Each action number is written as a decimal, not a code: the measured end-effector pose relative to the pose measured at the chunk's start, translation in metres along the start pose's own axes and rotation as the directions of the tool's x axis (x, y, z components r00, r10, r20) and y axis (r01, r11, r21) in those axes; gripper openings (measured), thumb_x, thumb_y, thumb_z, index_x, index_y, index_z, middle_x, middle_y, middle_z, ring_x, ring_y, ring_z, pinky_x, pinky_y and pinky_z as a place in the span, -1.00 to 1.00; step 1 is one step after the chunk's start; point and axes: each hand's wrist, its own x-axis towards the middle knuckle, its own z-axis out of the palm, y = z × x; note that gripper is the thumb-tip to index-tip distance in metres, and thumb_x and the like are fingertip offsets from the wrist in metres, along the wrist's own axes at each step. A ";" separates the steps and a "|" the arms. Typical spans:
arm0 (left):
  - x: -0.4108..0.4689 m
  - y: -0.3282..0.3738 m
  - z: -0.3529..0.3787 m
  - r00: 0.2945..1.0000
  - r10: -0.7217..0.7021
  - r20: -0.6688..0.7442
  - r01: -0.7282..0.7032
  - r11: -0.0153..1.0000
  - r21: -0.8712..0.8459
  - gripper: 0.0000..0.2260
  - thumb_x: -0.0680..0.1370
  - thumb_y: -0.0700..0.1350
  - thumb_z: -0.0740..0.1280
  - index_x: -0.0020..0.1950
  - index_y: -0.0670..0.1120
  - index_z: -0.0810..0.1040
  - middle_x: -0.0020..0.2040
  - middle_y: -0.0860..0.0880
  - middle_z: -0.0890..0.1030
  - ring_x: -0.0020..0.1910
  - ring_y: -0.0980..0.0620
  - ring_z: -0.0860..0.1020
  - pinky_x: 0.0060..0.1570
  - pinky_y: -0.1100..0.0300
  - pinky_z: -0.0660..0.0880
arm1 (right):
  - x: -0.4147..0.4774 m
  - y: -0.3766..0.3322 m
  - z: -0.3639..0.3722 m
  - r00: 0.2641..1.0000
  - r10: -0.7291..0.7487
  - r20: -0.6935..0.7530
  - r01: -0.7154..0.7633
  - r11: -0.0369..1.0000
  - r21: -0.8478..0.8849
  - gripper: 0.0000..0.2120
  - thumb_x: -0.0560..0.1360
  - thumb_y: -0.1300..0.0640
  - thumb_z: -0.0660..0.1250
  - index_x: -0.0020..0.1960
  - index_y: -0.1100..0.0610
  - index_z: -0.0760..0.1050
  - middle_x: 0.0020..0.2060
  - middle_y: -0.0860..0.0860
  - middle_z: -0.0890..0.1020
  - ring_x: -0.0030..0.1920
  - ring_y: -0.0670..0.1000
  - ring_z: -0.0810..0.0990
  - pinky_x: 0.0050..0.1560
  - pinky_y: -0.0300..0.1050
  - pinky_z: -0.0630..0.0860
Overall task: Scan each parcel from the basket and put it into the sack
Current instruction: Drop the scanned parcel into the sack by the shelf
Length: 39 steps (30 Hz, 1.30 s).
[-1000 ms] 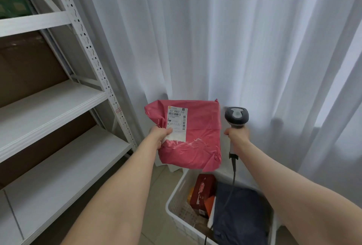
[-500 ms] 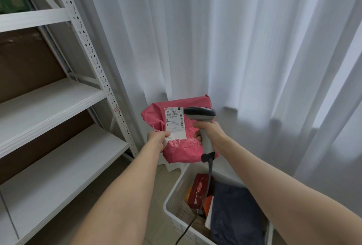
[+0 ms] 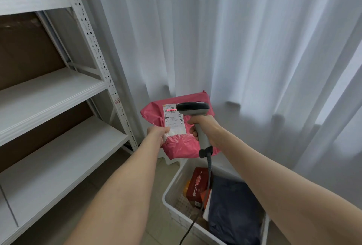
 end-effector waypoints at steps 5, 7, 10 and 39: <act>0.005 -0.002 -0.003 1.000 -0.006 -0.004 0.006 1.000 -0.010 -0.74 0.48 -0.34 0.40 0.16 -0.28 0.53 -0.03 -0.15 0.64 -0.14 -0.04 0.62 -0.06 0.11 0.58 | -0.002 -0.001 0.005 1.000 0.012 -0.005 -0.012 1.000 0.011 -0.87 0.46 0.28 0.32 0.01 0.28 0.50 -0.48 0.05 0.53 -0.53 -0.04 0.44 -0.47 -0.21 0.41; 0.006 -0.003 -0.003 1.000 -0.008 -0.008 0.008 1.000 -0.021 -0.72 0.48 -0.35 0.40 0.18 -0.27 0.52 0.12 -0.16 0.62 0.04 -0.08 0.62 0.10 0.05 0.56 | -0.003 -0.002 0.007 1.000 0.014 -0.012 -0.014 1.000 0.005 -0.88 0.46 0.28 0.31 0.00 0.28 0.50 -0.49 0.05 0.53 -0.53 -0.04 0.44 -0.48 -0.21 0.41; 0.006 -0.003 -0.005 1.000 -0.010 -0.012 0.009 1.000 -0.028 -0.74 0.48 -0.35 0.40 0.16 -0.28 0.53 0.12 -0.16 0.62 0.03 -0.07 0.63 0.07 0.12 0.57 | -0.005 -0.003 0.010 1.000 0.018 -0.020 -0.018 1.000 -0.014 -0.88 0.46 0.28 0.31 -0.01 0.27 0.50 -0.50 0.04 0.52 -0.53 -0.05 0.44 -0.48 -0.22 0.41; 0.015 -0.003 -0.025 1.000 0.000 0.007 0.000 1.000 -0.006 -0.76 0.46 -0.34 0.42 0.11 -0.29 0.52 -0.05 -0.11 0.60 -0.19 -0.05 0.60 0.03 0.08 0.58 | -0.006 -0.009 0.035 0.998 0.024 -0.062 -0.026 0.999 -0.041 -0.87 0.47 0.27 0.30 0.01 0.27 0.50 -0.49 0.05 0.52 -0.52 -0.04 0.42 -0.46 -0.20 0.41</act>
